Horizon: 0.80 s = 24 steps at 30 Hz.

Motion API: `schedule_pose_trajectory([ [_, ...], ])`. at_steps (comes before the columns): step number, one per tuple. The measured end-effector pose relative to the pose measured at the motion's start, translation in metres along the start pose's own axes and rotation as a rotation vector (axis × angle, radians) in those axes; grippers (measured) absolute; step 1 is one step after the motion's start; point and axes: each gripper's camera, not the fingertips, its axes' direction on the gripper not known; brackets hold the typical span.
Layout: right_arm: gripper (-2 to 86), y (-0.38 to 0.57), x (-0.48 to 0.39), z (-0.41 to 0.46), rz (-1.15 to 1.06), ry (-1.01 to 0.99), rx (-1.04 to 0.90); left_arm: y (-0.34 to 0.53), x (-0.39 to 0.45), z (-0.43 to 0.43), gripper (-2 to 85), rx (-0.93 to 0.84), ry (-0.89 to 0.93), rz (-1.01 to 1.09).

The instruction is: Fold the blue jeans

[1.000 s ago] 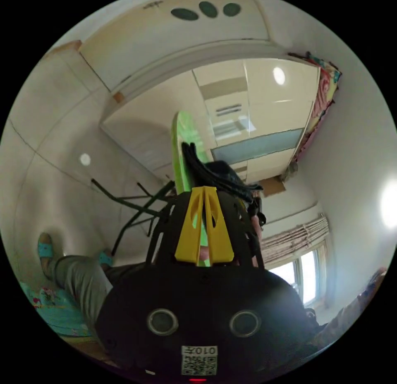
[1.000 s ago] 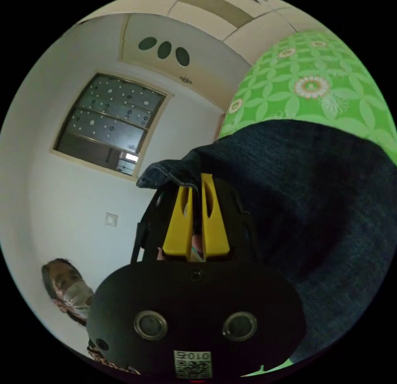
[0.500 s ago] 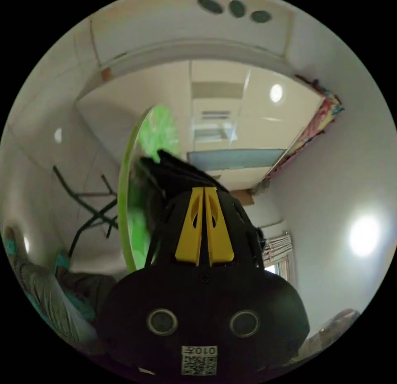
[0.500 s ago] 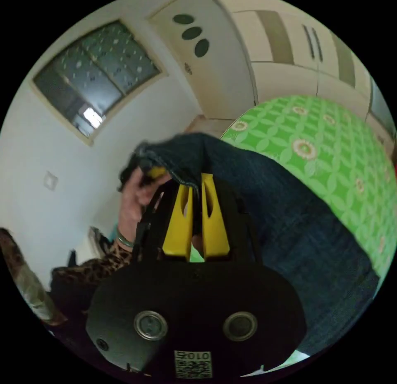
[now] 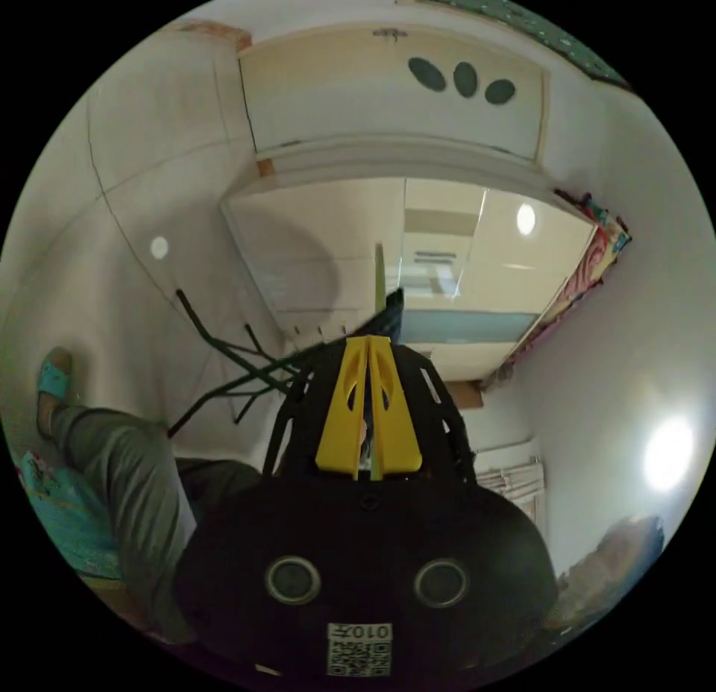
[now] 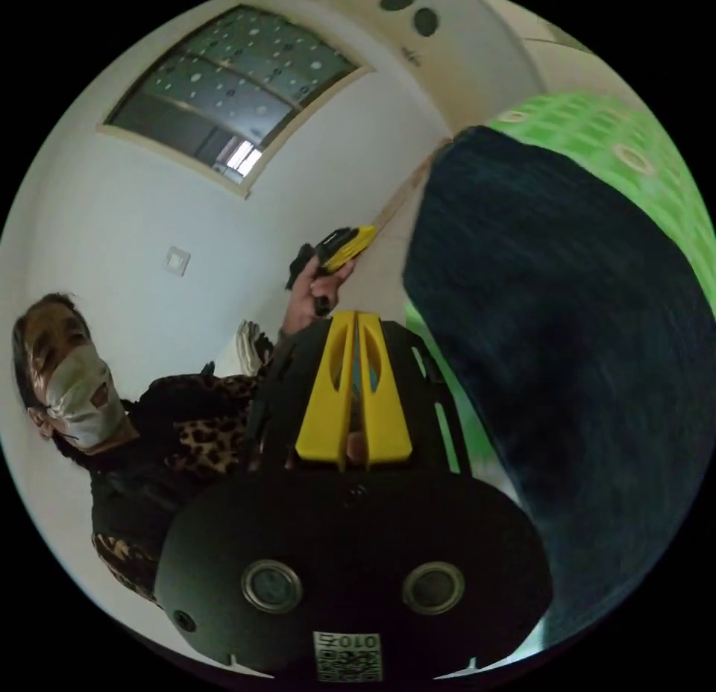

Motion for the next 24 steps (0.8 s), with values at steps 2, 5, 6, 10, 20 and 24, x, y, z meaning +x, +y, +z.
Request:
schedule_pose_trajectory([
  [2, 3.4, 0.05, 0.028, -0.034, 0.136, -0.014, 0.119, 0.033, -0.008, 0.022, 0.1, -0.065, 0.012, -0.009],
  [5, 3.8, 0.144, 0.068, -0.087, 0.303, -0.073, 0.371, 0.06, -0.028, 0.058, 0.6, -0.138, 0.096, -0.09],
  [6, 4.4, 0.181, 0.082, -0.104, 0.366, -0.089, 0.467, 0.063, -0.031, 0.065, 0.6, -0.143, 0.11, -0.104],
  [10, 8.4, 0.294, 0.117, -0.144, 0.545, -0.132, 0.743, 0.073, -0.027, 0.099, 1.1, -0.131, 0.188, -0.125],
  [20, 12.0, 0.499, 0.161, -0.208, 0.819, 0.005, 1.303, 0.065, 0.01, 0.106, -0.2, -0.06, 0.022, -0.009],
  [24, 12.9, 0.542, 0.182, -0.234, 0.973, 0.17, 1.3, 0.072, 0.01, 0.11, -0.1, -0.055, 0.017, -0.02],
])
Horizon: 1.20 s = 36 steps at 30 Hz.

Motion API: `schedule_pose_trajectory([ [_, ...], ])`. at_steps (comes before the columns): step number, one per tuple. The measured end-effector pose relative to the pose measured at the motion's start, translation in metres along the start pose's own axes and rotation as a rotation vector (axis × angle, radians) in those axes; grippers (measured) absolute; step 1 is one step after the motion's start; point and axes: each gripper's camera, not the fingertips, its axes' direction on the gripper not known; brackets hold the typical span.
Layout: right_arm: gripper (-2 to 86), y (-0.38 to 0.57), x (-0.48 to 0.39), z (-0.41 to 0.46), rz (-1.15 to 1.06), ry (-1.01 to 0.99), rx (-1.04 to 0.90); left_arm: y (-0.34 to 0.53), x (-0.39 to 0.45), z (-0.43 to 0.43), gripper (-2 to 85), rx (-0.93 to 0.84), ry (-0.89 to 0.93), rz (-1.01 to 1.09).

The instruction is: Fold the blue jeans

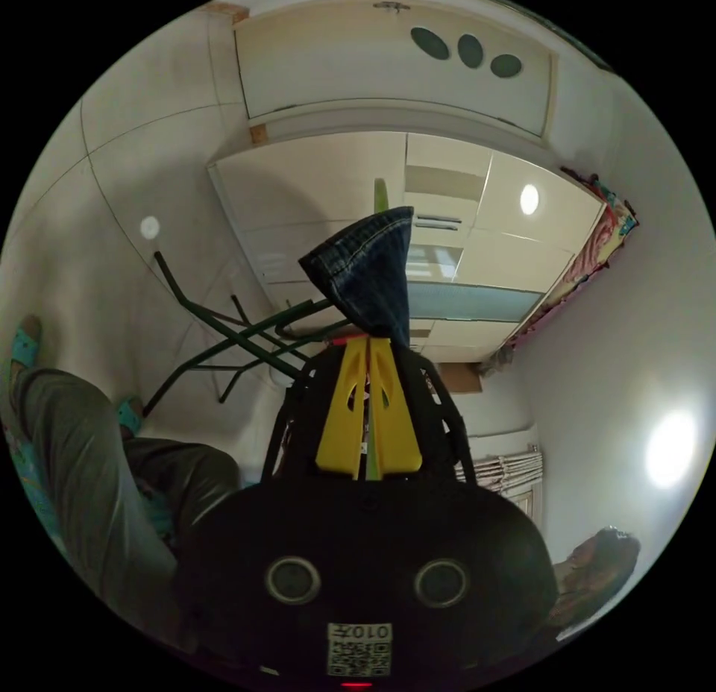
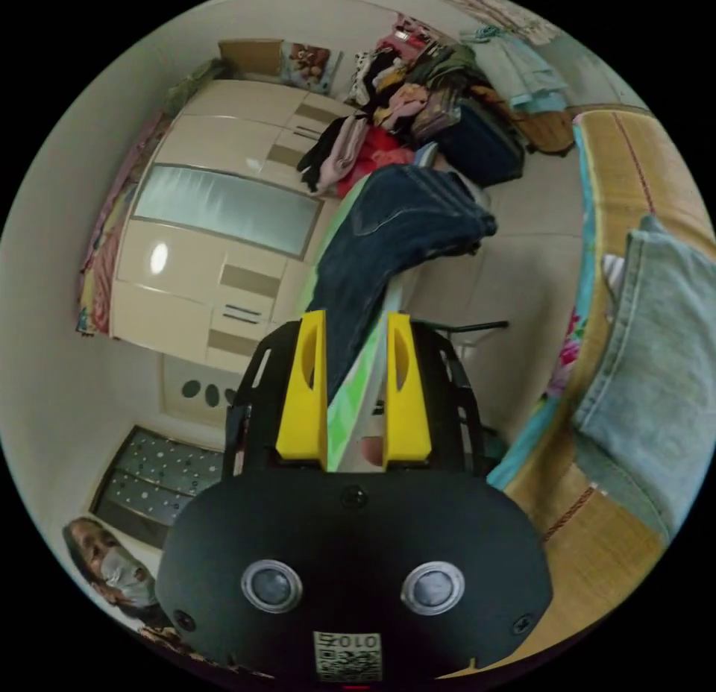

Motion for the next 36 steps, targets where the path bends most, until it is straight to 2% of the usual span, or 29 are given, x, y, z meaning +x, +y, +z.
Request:
schedule_pose_trajectory([
  [3, 13.9, -0.028, 0.025, -0.005, 0.046, 0.071, -0.046, 0.006, 0.005, 0.003, -0.1, 0.018, -0.018, 0.015],
  [6, 14.8, -0.052, 0.059, -0.005, 0.115, 0.058, -0.085, 0.009, 0.011, 0.007, -0.1, 0.024, -0.032, 0.025],
  [8, 15.1, -0.064, 0.08, 0.001, 0.156, -0.025, -0.12, 0.011, 0.016, 0.011, -0.1, 0.031, -0.022, 0.043],
  [13, 15.1, -0.086, 0.133, 0.03, 0.296, -0.421, -0.172, 0.014, 0.024, 0.026, -0.1, 0.033, 0.057, 0.028],
  [19, 15.5, -0.099, 0.162, 0.045, 0.346, -0.591, -0.202, 0.016, 0.045, 0.053, 0.0, 0.008, -0.028, 0.093],
  [21, 11.3, -0.098, 0.159, 0.044, 0.325, -0.673, -0.159, 0.013, 0.045, 0.066, 0.0, -0.01, -0.038, 0.073],
  [23, 5.5, -0.098, 0.143, 0.031, 0.213, -0.65, -0.074, 0.008, 0.057, 0.078, 0.1, -0.004, -0.103, 0.09],
  [26, 4.6, -0.102, 0.108, 0.016, 0.138, -0.424, -0.012, -0.003, 0.081, 0.101, 0.2, -0.043, -0.177, 0.144],
  [31, 3.9, -0.101, 0.055, 0.011, 0.076, -0.145, -0.03, -0.04, 0.102, 0.157, 0.1, -0.131, -0.317, 0.185],
  [36, 2.9, -0.079, 0.004, 0.015, -0.025, -0.02, -0.082, -0.086, 0.113, 0.202, -0.1, -0.154, -0.417, 0.205],
])
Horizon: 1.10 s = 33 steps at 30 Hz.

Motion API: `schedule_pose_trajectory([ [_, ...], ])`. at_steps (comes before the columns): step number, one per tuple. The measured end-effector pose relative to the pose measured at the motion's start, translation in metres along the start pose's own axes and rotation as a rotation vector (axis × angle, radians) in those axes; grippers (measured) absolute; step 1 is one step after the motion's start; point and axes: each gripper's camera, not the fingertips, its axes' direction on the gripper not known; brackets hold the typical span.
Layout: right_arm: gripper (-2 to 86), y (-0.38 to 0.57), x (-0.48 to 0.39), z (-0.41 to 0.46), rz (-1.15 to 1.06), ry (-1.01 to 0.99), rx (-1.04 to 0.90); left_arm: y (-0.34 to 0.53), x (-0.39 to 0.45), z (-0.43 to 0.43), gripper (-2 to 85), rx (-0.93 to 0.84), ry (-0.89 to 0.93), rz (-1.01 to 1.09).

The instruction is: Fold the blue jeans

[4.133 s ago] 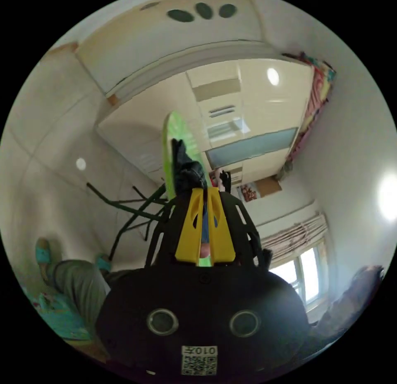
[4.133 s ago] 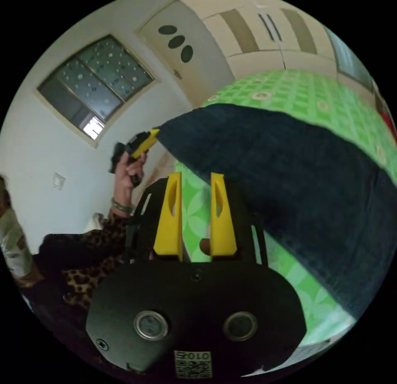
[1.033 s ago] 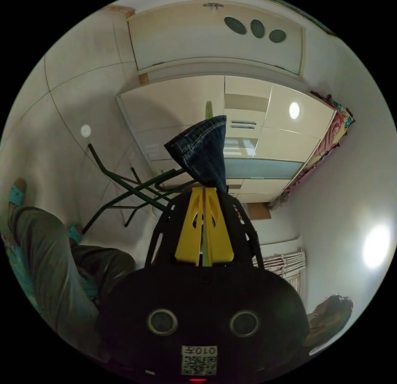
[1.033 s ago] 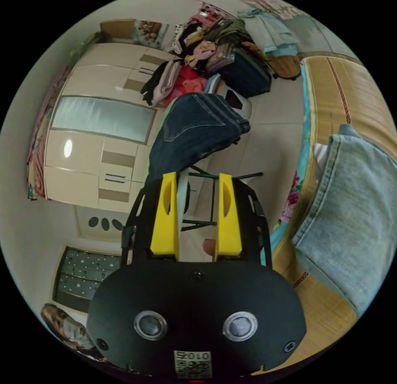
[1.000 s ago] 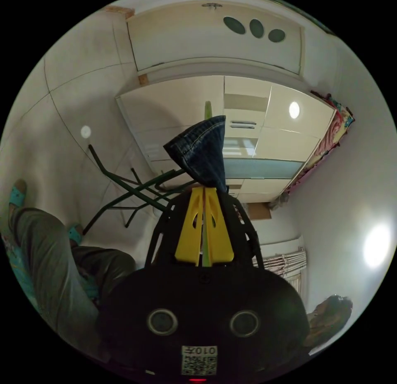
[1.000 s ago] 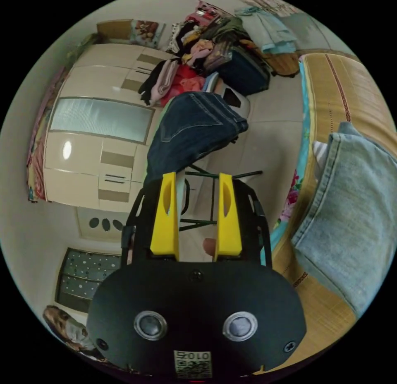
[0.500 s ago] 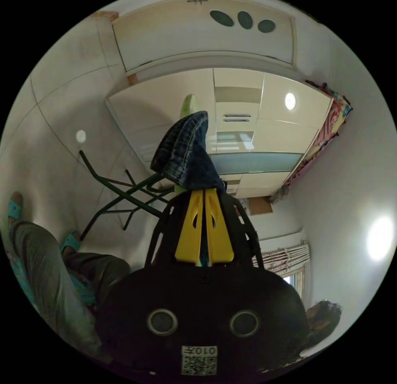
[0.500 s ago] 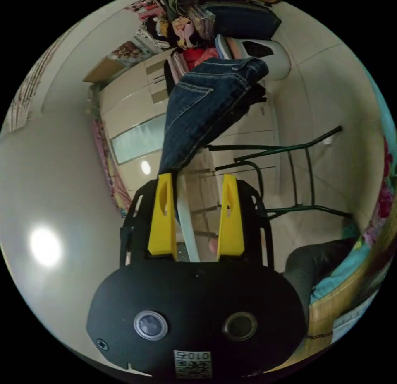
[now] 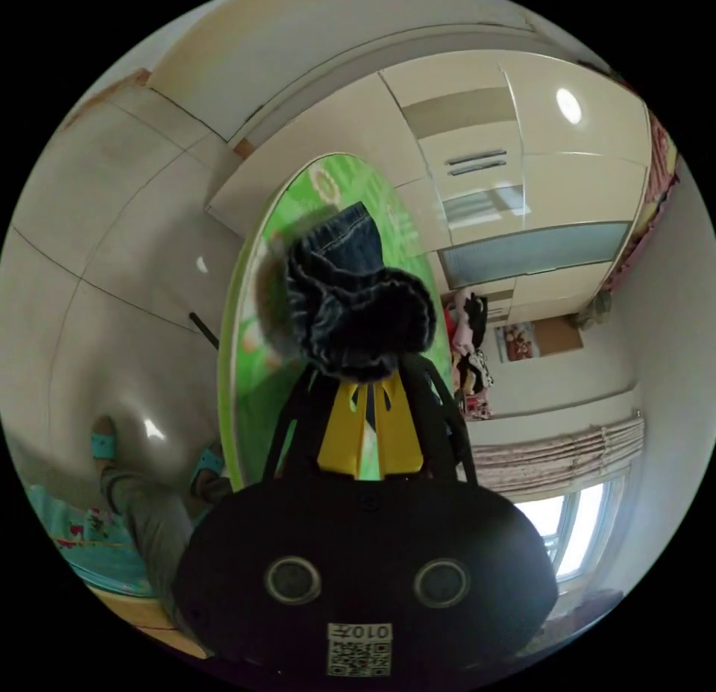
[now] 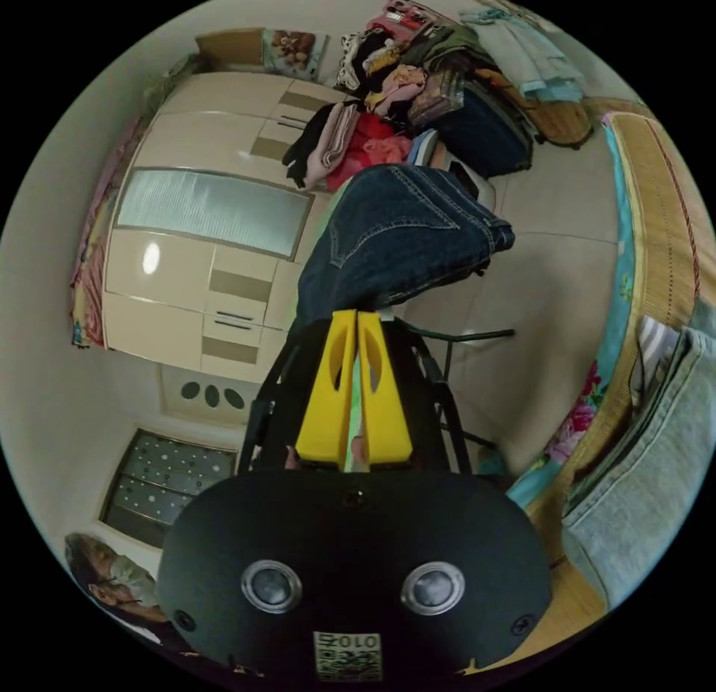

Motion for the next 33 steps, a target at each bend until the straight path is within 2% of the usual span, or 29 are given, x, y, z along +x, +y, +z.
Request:
schedule_pose_trajectory([
  [3, 2.6, 0.016, -0.039, 0.018, -0.076, 0.034, -0.088, -0.031, 0.002, -0.007, -0.3, 0.082, -0.085, -0.029],
  [6, 2.6, 0.035, -0.077, 0.037, -0.184, -0.008, -0.26, -0.034, -0.007, -0.017, -0.3, 0.072, 0.065, -0.091],
  [8, 2.7, 0.055, -0.097, 0.028, -0.258, -0.052, -0.229, -0.005, -0.003, -0.041, -0.4, 0.064, 0.119, 0.013],
  [10, 3.0, 0.082, -0.125, 0.013, -0.398, -0.202, -0.177, 0.023, -0.01, -0.064, -0.3, 0.075, 0.131, 0.054],
  [12, 3.5, 0.095, -0.157, 0.026, -0.467, -0.268, -0.203, 0.043, -0.028, -0.086, -0.3, 0.119, 0.111, 0.052],
  [14, 4.5, 0.107, -0.205, 0.068, -0.561, -0.271, -0.343, 0.057, -0.057, -0.099, -0.2, 0.131, 0.139, 0.003],
  [16, 10.9, 0.137, -0.276, 0.148, -0.688, -0.251, -0.57, 0.065, -0.073, -0.097, -0.2, 0.106, 0.195, -0.023],
  [19, 15.3, 0.191, -0.357, 0.25, -0.865, -0.101, -0.782, 0.074, -0.083, -0.09, -0.2, 0.084, 0.279, -0.022],
  [25, 16.4, 0.277, -0.468, 0.385, -1.139, 0.178, -0.827, 0.086, -0.096, -0.093, -0.1, 0.054, 0.35, 0.0],
  [29, 16.1, 0.335, -0.511, 0.441, -1.301, 0.338, -0.847, 0.086, -0.111, -0.102, 0.1, 0.066, 0.386, -0.016],
  [33, 13.0, 0.395, -0.533, 0.487, -1.405, 0.477, -0.959, 0.083, -0.119, -0.112, 0.0, 0.086, 0.418, -0.004],
])
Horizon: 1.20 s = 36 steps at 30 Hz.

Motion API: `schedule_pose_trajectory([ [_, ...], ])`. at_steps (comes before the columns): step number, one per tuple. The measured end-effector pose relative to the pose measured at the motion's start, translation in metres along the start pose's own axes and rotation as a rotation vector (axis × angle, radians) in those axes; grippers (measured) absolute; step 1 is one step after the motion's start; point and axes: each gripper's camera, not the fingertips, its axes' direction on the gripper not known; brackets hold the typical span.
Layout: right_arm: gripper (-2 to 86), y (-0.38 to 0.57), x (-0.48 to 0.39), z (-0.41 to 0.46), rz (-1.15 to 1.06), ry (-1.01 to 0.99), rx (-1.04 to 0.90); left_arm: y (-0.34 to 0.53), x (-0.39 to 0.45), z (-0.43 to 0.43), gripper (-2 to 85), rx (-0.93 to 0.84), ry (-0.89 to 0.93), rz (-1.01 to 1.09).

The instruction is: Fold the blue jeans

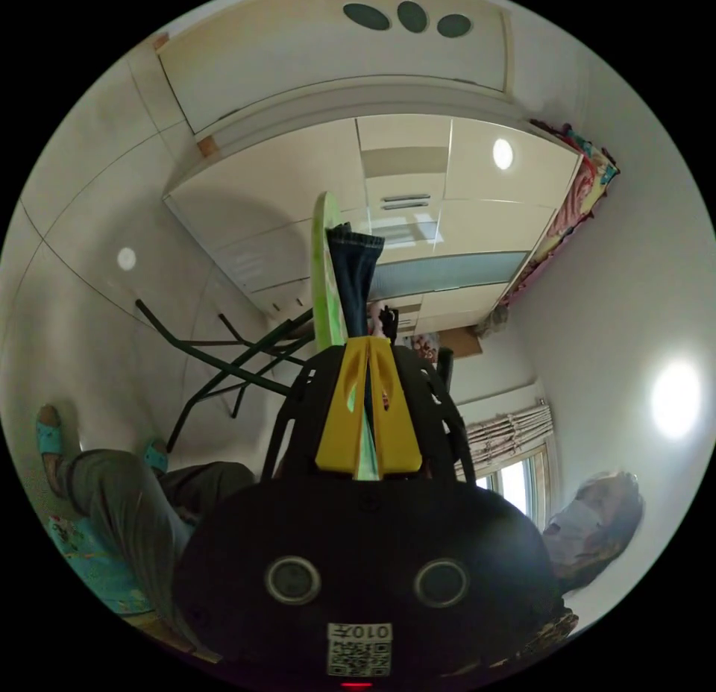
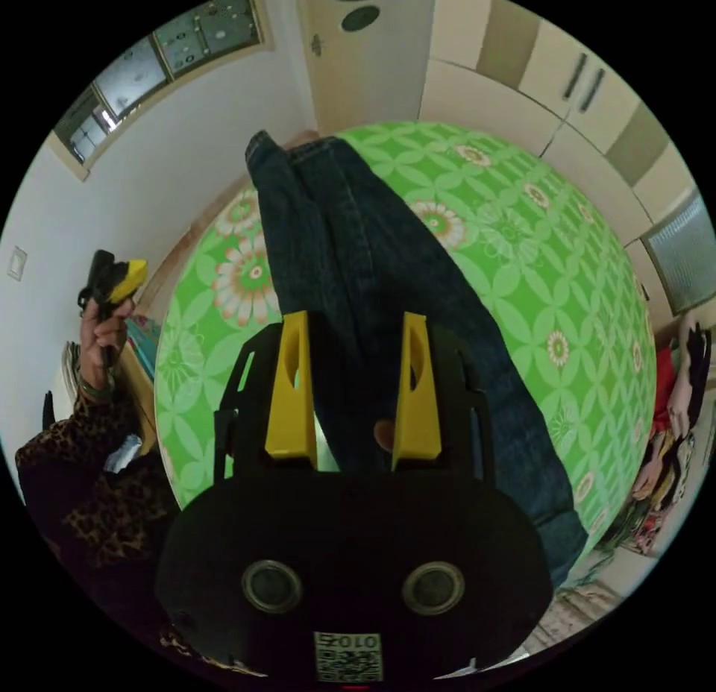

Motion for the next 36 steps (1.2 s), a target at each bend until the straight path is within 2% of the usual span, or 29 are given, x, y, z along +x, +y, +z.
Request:
schedule_pose_trajectory([
  [3, 4.5, -0.004, -0.037, -0.012, -0.013, 0.091, 0.131, -0.002, -0.004, -0.007, 0.0, 0.005, 0.007, 0.006],
  [4, 4.1, -0.002, -0.054, -0.02, -0.055, 0.098, 0.172, -0.002, -0.007, -0.01, 0.0, 0.007, 0.014, 0.004],
  [7, 3.7, 0.006, -0.101, -0.037, -0.222, -0.013, 0.198, -0.002, -0.017, -0.015, -0.1, 0.011, 0.021, -0.016],
  [10, 3.2, 0.014, -0.157, -0.033, -0.437, -0.05, 0.105, 0.0, -0.028, -0.015, -0.1, 0.009, 0.041, -0.025],
  [12, 3.0, 0.013, -0.182, -0.024, -0.474, -0.035, 0.029, 0.002, -0.036, -0.014, 0.0, 0.01, 0.055, -0.042],
  [14, 2.9, 0.014, -0.2, -0.022, -0.486, -0.009, 0.014, 0.007, -0.048, -0.014, -0.1, 0.01, 0.08, -0.076],
  [17, 3.4, 0.012, -0.208, -0.036, -0.423, -0.11, 0.067, 0.012, -0.057, -0.015, -0.1, 0.005, 0.082, -0.099],
  [19, 5.3, 0.008, -0.205, -0.051, -0.338, -0.186, 0.15, 0.013, -0.059, -0.018, -0.1, 0.024, 0.073, -0.107],
  [23, 10.1, -0.016, -0.226, -0.066, -0.3, -0.216, 0.208, 0.006, -0.062, -0.024, -0.1, 0.071, 0.076, -0.103],
  [31, 10.6, -0.126, -0.328, -0.032, -0.321, 0.166, 0.099, -0.006, -0.09, -0.021, -0.2, 0.13, 0.184, -0.208],
  [36, 8.7, -0.162, -0.365, 0.001, -0.342, 0.371, 0.045, -0.007, -0.109, -0.028, -0.2, 0.145, 0.232, -0.261],
])
